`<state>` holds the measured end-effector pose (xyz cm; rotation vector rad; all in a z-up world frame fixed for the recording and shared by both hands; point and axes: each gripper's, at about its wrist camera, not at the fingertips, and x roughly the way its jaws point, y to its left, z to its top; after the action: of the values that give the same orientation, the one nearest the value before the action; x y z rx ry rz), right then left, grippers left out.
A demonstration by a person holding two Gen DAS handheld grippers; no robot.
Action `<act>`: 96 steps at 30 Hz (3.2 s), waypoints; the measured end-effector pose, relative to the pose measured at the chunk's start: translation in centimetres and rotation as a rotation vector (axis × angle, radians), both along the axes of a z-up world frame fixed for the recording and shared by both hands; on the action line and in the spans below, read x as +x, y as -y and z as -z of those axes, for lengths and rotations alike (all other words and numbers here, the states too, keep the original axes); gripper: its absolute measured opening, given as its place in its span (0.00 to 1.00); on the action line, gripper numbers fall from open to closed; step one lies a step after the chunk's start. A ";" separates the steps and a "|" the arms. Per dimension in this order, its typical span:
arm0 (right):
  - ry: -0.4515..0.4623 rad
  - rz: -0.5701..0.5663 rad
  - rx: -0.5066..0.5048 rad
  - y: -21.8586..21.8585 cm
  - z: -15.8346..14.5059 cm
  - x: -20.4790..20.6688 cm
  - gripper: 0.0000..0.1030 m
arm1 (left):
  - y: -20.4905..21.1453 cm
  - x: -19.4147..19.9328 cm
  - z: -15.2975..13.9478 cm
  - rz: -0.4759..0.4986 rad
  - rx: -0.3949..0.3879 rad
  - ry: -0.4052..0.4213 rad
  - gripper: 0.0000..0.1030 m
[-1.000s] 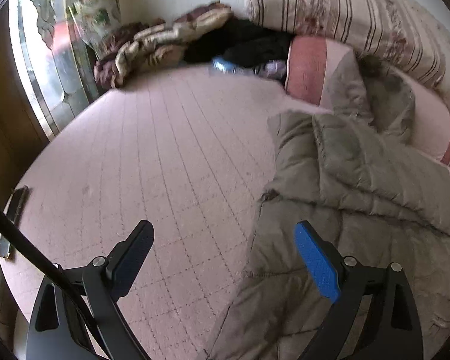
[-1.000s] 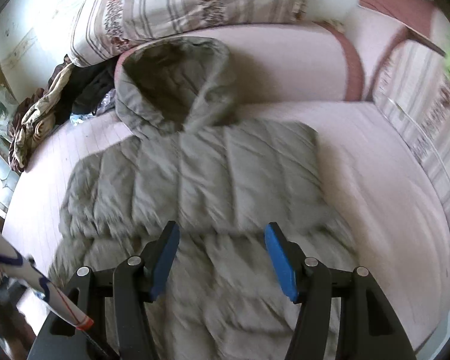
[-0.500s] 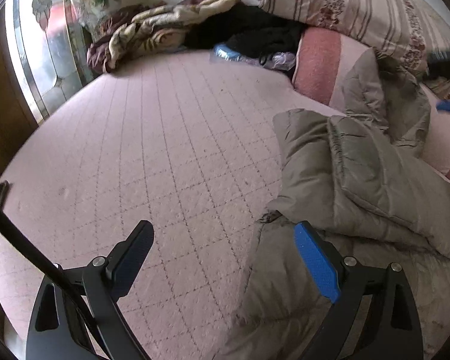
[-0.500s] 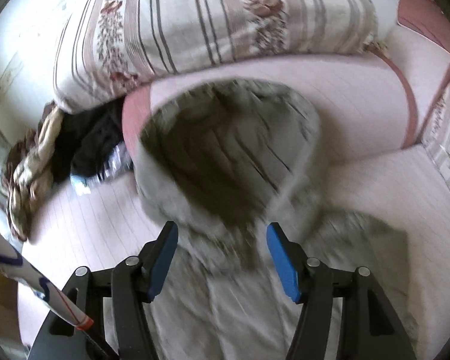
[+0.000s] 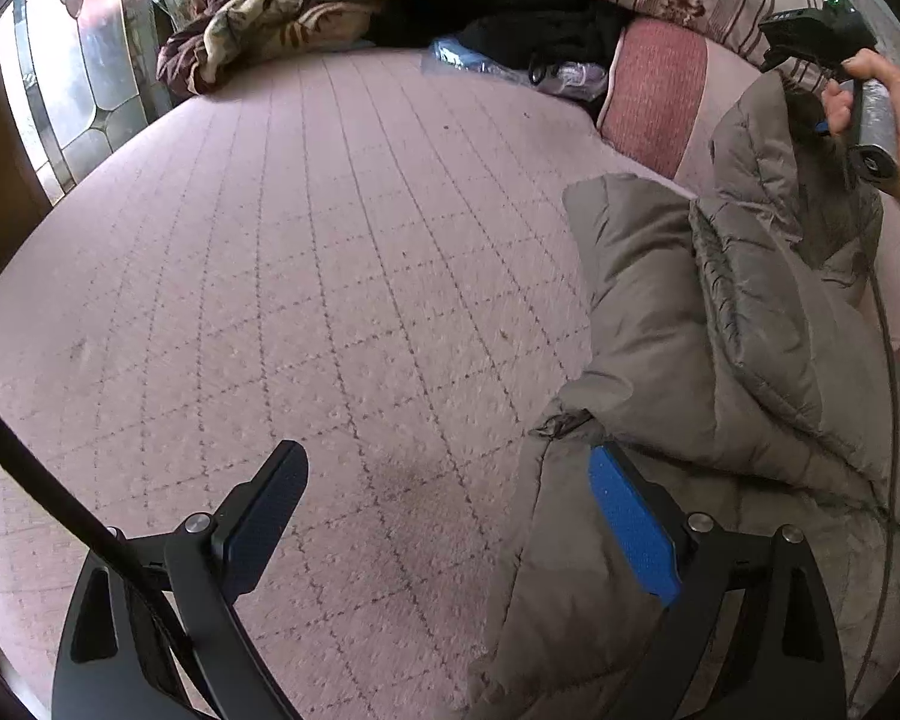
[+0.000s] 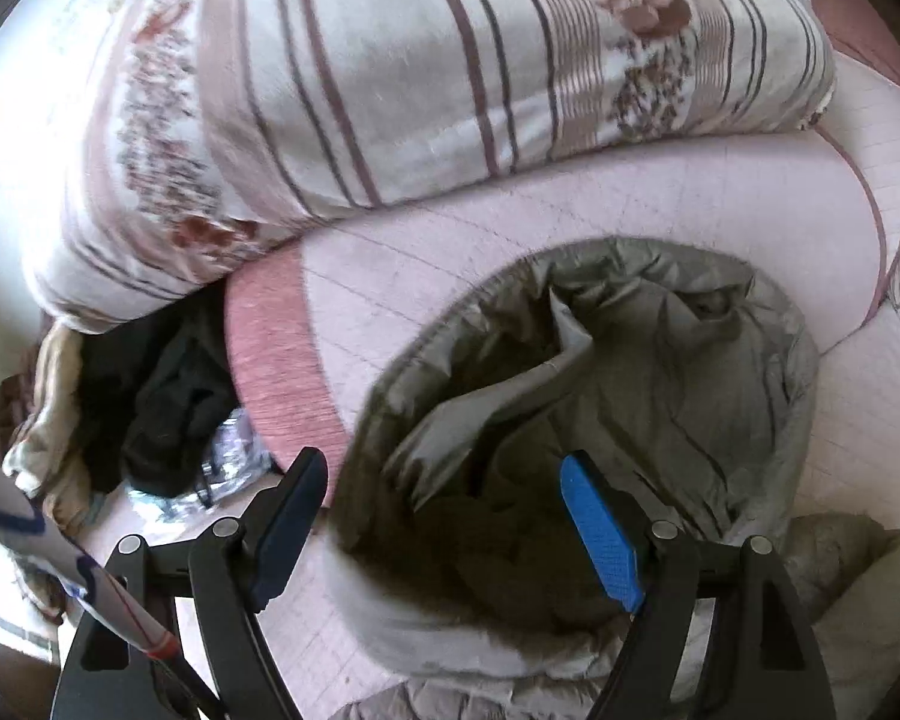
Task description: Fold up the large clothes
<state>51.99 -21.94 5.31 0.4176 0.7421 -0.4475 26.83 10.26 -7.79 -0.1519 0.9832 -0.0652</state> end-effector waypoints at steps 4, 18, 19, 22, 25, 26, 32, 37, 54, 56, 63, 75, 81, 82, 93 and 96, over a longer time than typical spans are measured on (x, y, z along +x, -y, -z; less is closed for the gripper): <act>-0.001 0.019 0.041 1.1 1.3 0.3 0.77 | 0.2 0.1 0.1 0.006 -0.001 0.000 0.92; 0.013 -0.216 -0.103 -4.3 -4.8 -8.8 0.06 | -0.8 -0.5 -1.1 -0.002 -0.049 0.012 0.92; 0.021 -0.231 -0.108 -4.8 -5.4 -10.5 0.06 | -1.0 -0.7 -1.2 -0.004 -0.054 0.015 0.92; 0.034 -0.271 -0.110 -5.9 -6.7 -16.3 0.06 | -1.3 -1.1 -1.7 -0.009 -0.062 0.024 0.92; 0.040 -0.296 -0.104 -6.6 -6.6 -23.4 0.06 | -1.7 -1.8 -2.4 -0.014 -0.071 0.045 0.92; 0.037 -0.301 -0.100 -6.9 -6.2 -25.2 0.06 | -1.9 -2.1 -2.7 -0.014 -0.076 0.051 0.92; -0.012 -0.293 0.055 -8.6 1.6 -34.3 0.06 | -3.1 -3.4 -3.7 -0.016 -0.104 0.073 0.92; -0.125 -0.196 0.156 -8.7 11.3 -33.0 0.06 | -4.2 -3.8 -4.1 -0.047 -0.112 0.082 0.92; -0.105 -0.236 0.002 -5.0 6.8 -36.4 0.33 | -4.2 -3.7 -4.2 -0.056 -0.116 0.075 0.92; -0.077 -0.191 -0.067 -3.6 4.7 -36.3 0.33 | -4.0 -3.7 -4.2 -0.051 -0.112 0.077 0.92; -0.097 -0.025 -0.246 0.4 3.8 -28.7 0.34 | -2.6 -3.9 -4.1 -0.016 -0.075 0.088 0.92; -0.281 -0.094 -0.285 -2.9 12.2 -29.4 0.34 | -1.3 -6.0 -7.1 0.123 -0.213 0.254 0.92; -0.078 -0.057 -0.249 -3.8 6.3 -31.3 0.34 | -1.1 -7.2 -8.2 0.188 -0.289 0.309 0.92; -0.058 -0.064 -0.264 -4.4 5.6 -30.9 0.34 | -1.2 -7.2 -8.3 0.193 -0.300 0.309 0.92; -0.221 -0.219 -0.282 -10.1 11.7 -25.6 0.34 | -1.2 -6.2 -7.5 0.181 -0.308 0.254 0.92; -0.181 -0.256 -0.269 -10.0 9.4 -26.6 0.34 | -1.0 -6.1 -7.3 0.177 -0.301 0.243 0.92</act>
<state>25.37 -11.99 -4.07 0.0284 0.8847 -0.3403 20.72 11.28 -0.49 -0.3248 0.7378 -0.3861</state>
